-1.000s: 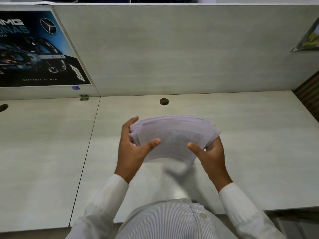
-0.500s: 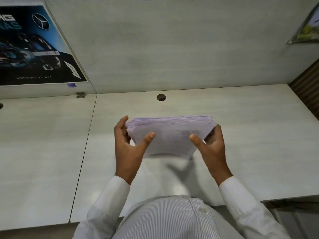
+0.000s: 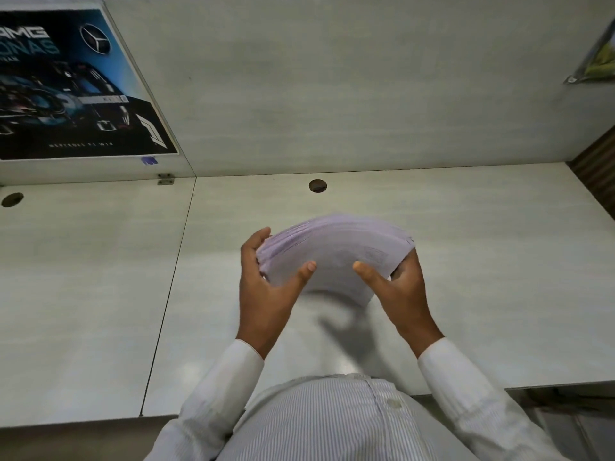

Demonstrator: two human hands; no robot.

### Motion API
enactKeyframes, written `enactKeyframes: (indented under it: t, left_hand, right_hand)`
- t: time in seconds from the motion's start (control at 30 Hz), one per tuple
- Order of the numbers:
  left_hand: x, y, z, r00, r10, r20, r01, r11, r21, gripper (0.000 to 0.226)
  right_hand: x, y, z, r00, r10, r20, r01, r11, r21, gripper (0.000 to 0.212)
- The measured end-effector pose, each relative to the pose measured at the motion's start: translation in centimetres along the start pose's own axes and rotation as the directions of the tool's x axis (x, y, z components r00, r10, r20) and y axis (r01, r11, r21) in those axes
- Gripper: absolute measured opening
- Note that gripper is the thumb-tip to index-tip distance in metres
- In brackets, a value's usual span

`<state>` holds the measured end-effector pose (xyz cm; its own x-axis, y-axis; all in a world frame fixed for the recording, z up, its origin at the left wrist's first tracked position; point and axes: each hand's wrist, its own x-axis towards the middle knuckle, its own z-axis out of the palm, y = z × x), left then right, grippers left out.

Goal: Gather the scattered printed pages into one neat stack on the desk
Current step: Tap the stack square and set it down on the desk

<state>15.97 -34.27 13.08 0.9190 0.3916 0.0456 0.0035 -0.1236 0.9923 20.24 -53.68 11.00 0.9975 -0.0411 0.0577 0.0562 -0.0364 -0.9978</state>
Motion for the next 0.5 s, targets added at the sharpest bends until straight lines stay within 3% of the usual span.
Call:
enactKeyframes:
  t: [0.17,0.33,0.4,0.5]
  left_hand:
    - [-0.2,0.1,0.0,1.0,-0.004,-0.026,0.003,1.0,-0.012,0.064]
    - [0.3,-0.4,-0.3,0.999,-0.025,-0.042,0.022,0.997,-0.07,0.068]
    - [0.9,-0.7,-0.5,0.997,-0.056,-0.052,0.052,0.996,-0.072,0.059]
    - [1.5,-2.1,0.0,0.986,-0.169,0.014,0.17,0.983,-0.072,0.034]
  right_hand:
    - [-0.1,0.0,0.1,1.0,-0.007,-0.026,0.007,1.0,0.003,0.073]
    - [0.1,0.0,0.1,0.999,0.011,-0.037,-0.009,0.999,0.031,0.067]
    - [0.5,0.3,0.0,0.996,0.071,-0.045,-0.069,0.997,0.039,0.066]
    - [1.5,1.1,-0.1,0.981,0.191,0.035,-0.191,0.982,-0.009,0.048]
